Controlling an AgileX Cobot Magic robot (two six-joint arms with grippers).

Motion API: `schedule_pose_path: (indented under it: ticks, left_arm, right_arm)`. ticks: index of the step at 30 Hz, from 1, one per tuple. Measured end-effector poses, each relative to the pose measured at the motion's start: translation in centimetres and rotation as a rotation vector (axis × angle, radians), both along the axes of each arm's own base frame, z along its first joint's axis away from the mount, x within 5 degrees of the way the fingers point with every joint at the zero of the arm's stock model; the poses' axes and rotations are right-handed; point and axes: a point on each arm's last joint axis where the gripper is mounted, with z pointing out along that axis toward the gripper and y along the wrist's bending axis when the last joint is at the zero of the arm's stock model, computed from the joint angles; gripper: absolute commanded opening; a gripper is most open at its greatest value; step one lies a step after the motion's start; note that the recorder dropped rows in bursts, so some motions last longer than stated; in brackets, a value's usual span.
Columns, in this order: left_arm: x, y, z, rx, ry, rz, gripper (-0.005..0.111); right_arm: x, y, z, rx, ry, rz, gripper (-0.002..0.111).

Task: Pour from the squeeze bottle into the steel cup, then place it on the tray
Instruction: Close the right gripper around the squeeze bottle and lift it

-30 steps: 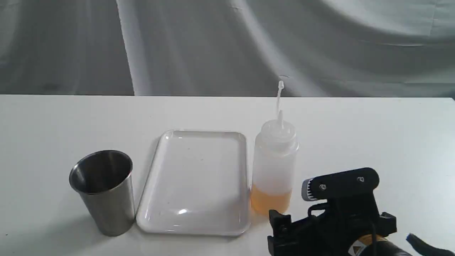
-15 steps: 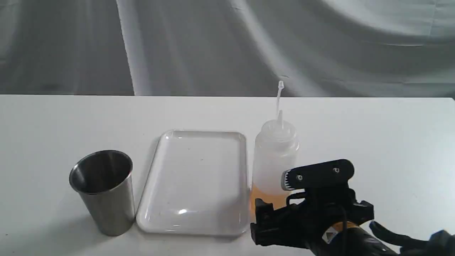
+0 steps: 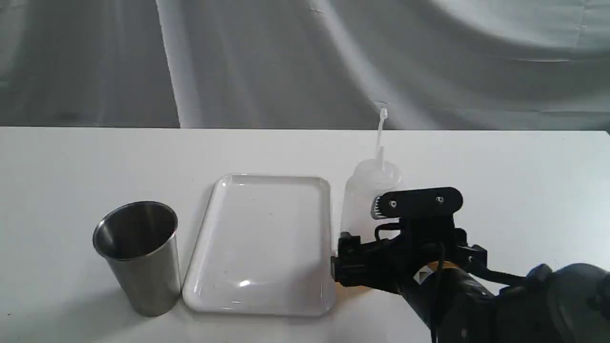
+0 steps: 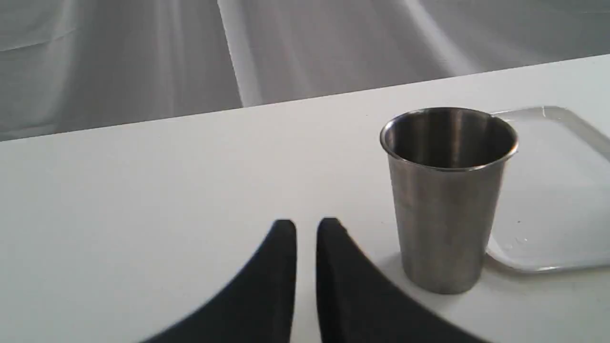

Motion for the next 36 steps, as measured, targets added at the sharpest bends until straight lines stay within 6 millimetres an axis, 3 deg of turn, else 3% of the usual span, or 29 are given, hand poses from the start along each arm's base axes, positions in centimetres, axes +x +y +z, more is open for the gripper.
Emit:
schedule_pose_path:
  ticks: [11, 20, 23, 27, 29, 36]
  left_arm:
    - [0.0, 0.0, 0.0, 0.000, 0.000, 0.000, 0.008]
    - [0.0, 0.0, 0.0, 0.000, 0.000, 0.000, 0.008]
    - [0.0, 0.0, 0.0, 0.000, 0.000, 0.000, 0.008]
    - [0.0, 0.0, 0.0, 0.000, 0.000, 0.000, 0.008]
    - [0.0, 0.0, 0.0, 0.000, 0.000, 0.000, 0.008]
    - [0.0, 0.0, 0.0, 0.000, 0.000, 0.000, 0.008]
  right_arm:
    - [3.0, 0.5, -0.5, 0.011, -0.011, -0.005, 0.093]
    - [3.4, 0.8, -0.5, 0.014, -0.014, 0.000, 0.092]
    - [3.4, 0.8, -0.5, 0.014, -0.014, 0.000, 0.084]
    - [3.4, 0.8, -0.5, 0.013, -0.014, 0.003, 0.063]
    - [3.4, 0.8, -0.5, 0.011, -0.015, 0.007, 0.058]
    - [3.1, 1.1, 0.8, 0.047, 0.015, 0.035, 0.058]
